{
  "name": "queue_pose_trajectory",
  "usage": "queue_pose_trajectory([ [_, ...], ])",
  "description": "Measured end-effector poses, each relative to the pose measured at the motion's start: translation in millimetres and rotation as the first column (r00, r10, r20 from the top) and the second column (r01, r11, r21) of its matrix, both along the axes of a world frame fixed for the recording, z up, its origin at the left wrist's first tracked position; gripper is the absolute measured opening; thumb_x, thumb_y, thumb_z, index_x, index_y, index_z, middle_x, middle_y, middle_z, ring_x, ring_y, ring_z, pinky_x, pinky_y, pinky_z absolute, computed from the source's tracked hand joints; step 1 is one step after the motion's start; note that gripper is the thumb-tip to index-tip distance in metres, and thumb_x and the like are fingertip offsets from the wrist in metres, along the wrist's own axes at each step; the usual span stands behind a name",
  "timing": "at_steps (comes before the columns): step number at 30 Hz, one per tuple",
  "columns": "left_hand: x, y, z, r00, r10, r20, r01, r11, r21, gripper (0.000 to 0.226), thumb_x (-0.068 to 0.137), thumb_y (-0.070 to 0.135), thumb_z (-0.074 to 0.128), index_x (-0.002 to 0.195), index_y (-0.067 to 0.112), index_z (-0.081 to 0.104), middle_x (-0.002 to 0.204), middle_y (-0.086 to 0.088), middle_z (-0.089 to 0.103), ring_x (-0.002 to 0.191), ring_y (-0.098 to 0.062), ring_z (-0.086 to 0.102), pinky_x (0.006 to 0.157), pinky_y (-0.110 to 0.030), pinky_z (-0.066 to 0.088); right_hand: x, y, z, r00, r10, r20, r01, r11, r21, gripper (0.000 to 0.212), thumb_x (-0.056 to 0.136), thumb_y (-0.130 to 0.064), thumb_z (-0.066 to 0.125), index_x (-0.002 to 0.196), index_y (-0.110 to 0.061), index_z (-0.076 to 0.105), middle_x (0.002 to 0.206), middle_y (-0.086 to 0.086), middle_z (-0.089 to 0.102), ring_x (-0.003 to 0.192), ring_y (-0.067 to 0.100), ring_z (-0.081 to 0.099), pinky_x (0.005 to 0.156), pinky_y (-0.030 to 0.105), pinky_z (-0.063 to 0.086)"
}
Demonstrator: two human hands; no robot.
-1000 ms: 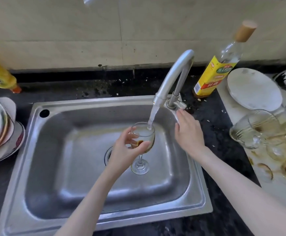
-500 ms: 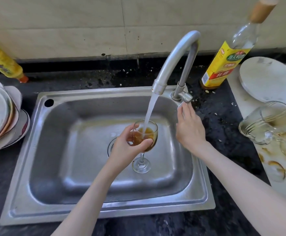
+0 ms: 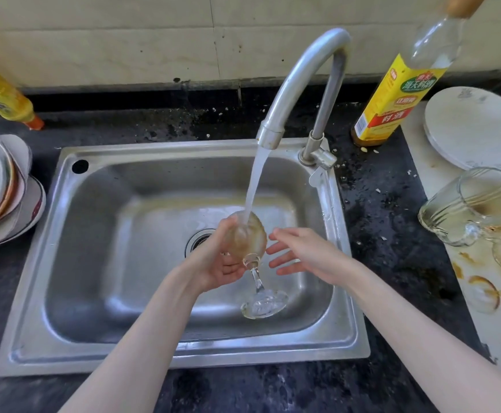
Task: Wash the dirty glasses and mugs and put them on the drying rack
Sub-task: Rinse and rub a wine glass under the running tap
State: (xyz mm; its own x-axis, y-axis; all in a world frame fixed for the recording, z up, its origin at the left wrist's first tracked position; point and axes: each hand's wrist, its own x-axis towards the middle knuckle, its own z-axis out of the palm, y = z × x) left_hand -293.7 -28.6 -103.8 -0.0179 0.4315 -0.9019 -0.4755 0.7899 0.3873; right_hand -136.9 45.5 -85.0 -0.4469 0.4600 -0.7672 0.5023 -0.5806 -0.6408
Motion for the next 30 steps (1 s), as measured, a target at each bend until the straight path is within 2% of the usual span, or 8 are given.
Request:
queue_pose_trajectory([
  [5,-3,-4,-8,0.996,0.082,0.031,-0.081,0.996,-0.034,0.055,0.078,0.061,0.056,0.092,0.007,0.059,0.069,-0.01,0.066,0.052,-0.017,0.061,0.055,-0.022,0.048,-4,0,-4,0.998,0.043,-0.042,-0.041,0.998,0.046,0.031,0.099,-0.025,0.045,0.117,-0.003,0.055,0.1,0.012,0.061,0.071,0.019,0.061,0.067,0.026,0.055],
  [8,-5,-4,-9,0.992,0.117,-0.051,-0.117,0.993,0.008,0.057,0.079,0.059,0.056,0.104,0.008,0.06,0.071,-0.008,0.066,0.056,-0.016,0.06,0.053,-0.022,0.049,-10,1,-6,0.992,0.101,-0.076,-0.094,0.991,0.09,0.029,0.098,-0.019,0.048,0.119,-0.001,0.056,0.105,0.013,0.06,0.075,0.018,0.062,0.067,0.023,0.055],
  [12,-10,1,-2,0.964,0.188,-0.187,-0.161,0.975,0.151,0.046,0.081,0.054,0.058,0.101,0.013,0.061,0.091,-0.011,0.069,0.071,-0.018,0.062,0.063,-0.025,0.051,-22,2,-7,0.985,0.023,-0.169,-0.012,0.998,0.067,0.026,0.096,-0.014,0.052,0.12,-0.004,0.055,0.108,0.014,0.063,0.08,0.018,0.064,0.073,0.024,0.056],
  [16,-7,7,11,0.88,0.245,-0.408,-0.117,0.942,0.313,0.043,0.078,0.044,0.069,0.107,0.018,0.053,0.101,-0.012,0.067,0.082,-0.019,0.067,0.073,-0.028,0.056,-38,-2,-9,0.961,-0.103,-0.258,0.129,0.988,0.085,0.02,0.098,-0.026,0.047,0.099,-0.014,0.063,0.093,0.003,0.067,0.072,0.011,0.066,0.072,0.023,0.056],
  [20,6,-3,10,0.794,0.185,-0.579,0.019,0.945,0.327,0.063,0.063,0.056,0.077,0.109,0.023,0.049,0.105,-0.007,0.066,0.092,-0.019,0.067,0.089,-0.041,0.053,-40,-13,-24,0.952,-0.142,-0.273,0.175,0.979,0.1,0.033,0.101,-0.036,0.035,0.117,-0.019,0.058,0.108,0.0,0.066,0.097,0.014,0.063,0.084,0.027,0.05],
  [22,11,-11,7,0.802,0.152,-0.578,0.077,0.932,0.353,0.059,0.067,0.053,0.073,0.112,0.023,0.049,0.109,-0.007,0.065,0.091,-0.021,0.067,0.088,-0.039,0.053,-34,-19,-32,0.921,-0.226,-0.318,0.245,0.969,0.021,0.035,0.102,-0.037,0.029,0.113,-0.024,0.059,0.104,-0.004,0.066,0.096,0.011,0.062,0.081,0.024,0.046],
  [25,15,-18,2,0.8,0.082,-0.595,0.196,0.901,0.388,0.033,0.075,0.036,0.072,0.101,0.032,0.051,0.104,-0.002,0.064,0.085,-0.017,0.066,0.083,-0.039,0.055,-25,-24,-42,0.837,-0.409,-0.364,0.388,0.912,-0.131,0.034,0.102,-0.035,0.024,0.113,-0.027,0.056,0.096,-0.001,0.063,0.083,0.011,0.062,0.076,0.026,0.044],
  [30,20,-21,-1,0.765,0.056,-0.641,0.297,0.853,0.429,0.036,0.079,0.018,0.072,0.103,0.036,0.053,0.096,0.008,0.061,0.082,-0.012,0.062,0.077,-0.028,0.053,-22,-24,-49,0.805,-0.462,-0.373,0.447,0.885,-0.131,0.042,0.103,-0.036,0.019,0.098,-0.019,0.057,0.088,0.001,0.066,0.075,0.016,0.062,0.084,0.036,0.039],
])
